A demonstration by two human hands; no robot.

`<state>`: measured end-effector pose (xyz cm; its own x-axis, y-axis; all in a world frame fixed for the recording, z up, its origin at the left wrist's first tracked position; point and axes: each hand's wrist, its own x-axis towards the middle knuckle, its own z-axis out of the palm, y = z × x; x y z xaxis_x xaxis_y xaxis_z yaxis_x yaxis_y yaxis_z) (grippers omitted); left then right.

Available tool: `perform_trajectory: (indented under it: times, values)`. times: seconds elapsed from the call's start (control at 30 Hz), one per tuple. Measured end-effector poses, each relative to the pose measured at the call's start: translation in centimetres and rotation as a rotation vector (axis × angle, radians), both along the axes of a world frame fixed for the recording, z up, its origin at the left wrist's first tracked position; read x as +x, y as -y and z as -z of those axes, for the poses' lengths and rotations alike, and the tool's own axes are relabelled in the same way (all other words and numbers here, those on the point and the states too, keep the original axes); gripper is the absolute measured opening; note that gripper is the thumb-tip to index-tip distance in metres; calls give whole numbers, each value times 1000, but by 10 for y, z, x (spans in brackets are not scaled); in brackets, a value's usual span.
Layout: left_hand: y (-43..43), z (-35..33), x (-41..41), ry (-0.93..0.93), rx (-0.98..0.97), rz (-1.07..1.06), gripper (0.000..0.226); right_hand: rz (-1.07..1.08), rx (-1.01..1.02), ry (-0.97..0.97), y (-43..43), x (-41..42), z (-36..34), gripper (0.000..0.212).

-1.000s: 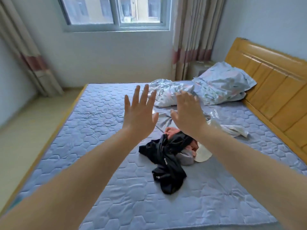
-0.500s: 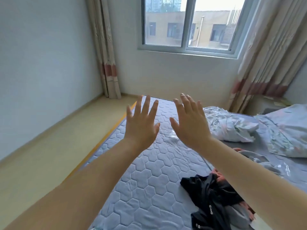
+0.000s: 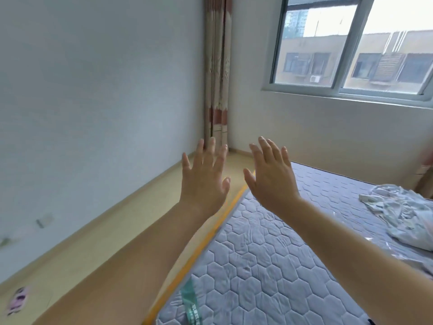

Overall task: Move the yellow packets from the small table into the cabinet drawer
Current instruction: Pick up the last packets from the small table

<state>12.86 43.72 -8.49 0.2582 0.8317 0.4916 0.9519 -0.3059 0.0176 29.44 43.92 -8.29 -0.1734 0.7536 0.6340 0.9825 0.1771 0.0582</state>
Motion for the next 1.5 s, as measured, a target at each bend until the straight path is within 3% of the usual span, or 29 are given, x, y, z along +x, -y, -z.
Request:
perform_trajectory:
  times: [0.17, 0.5, 0.63, 0.93, 1.23, 1.5]
  values:
    - [-57, -10, -112, -69, -37, -70, 69, -4, -42, 12, -52, -107, 3, 57]
    - [-187, 6, -241, -92, -37, -61, 70, -38, -41, 50, -198, -233, 0, 57]
    - [-280, 0, -294, -190, -19, -40, 71, -18, -19, 21, -287, -289, 2, 58]
    - [-492, -23, -374, -219, 19, 67, 72, 59, -55, -36, -477, -379, -8, 58]
    - [-728, -16, -420, -200, 107, 230, 73, 227, 11, -45, -681, -418, -9, 58]
    - [-936, -51, -383, -143, 169, 463, 77, 412, 39, -62, -854, -406, -38, 55]
